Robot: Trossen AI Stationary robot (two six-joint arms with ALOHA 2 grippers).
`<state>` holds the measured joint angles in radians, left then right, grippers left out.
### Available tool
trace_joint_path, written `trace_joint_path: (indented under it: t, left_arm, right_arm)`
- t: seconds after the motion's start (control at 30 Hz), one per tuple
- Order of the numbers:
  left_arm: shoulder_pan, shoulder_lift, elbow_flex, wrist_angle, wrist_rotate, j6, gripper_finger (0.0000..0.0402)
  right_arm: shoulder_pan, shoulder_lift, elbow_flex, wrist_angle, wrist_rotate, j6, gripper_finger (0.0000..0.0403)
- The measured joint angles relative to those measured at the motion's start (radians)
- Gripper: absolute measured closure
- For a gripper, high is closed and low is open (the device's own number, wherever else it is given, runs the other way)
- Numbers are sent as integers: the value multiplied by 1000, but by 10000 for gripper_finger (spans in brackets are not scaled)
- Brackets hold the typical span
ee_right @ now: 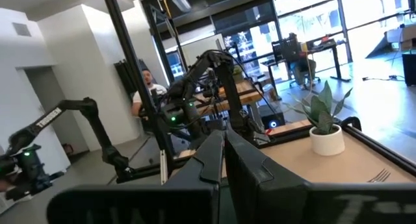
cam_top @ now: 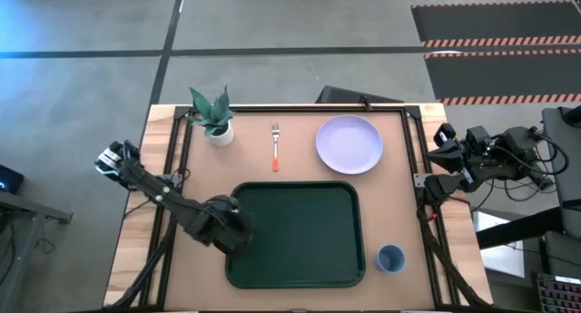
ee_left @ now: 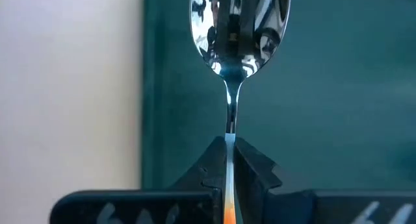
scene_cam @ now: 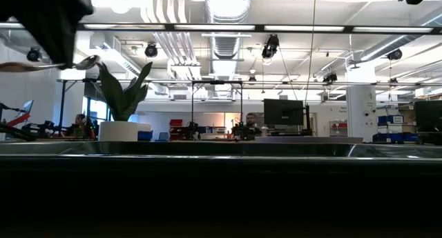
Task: Pick and place plate/cup/fork/spoon on tray
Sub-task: Put the orange spoon on the left of the dark green tray
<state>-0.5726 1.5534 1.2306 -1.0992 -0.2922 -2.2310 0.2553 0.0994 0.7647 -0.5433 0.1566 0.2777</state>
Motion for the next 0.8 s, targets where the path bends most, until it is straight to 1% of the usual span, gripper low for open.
trace_joint_path:
  t: [0.2,0.33,0.4,0.53,0.57,0.8]
  left_arm:
    - [76,133,122,9,1,88,401]
    - [109,208,149,15,14,110,401]
    - [118,231,149,13,72,103,401]
    - [120,266,149,-15,246,88,401]
    - [117,271,149,-17,269,82,401]
    - [113,279,148,-4,275,70,401]
  right_arm:
    - [0,0,0,-1,0,-2,394]
    - [0,0,0,-2,-1,-2,394]
    - [0,0,0,-5,-7,-2,394]
    - [0,0,0,-15,-33,1,394]
    - [0,0,0,-18,-43,1,394]
    - [0,0,0,-37,-55,-1,394]
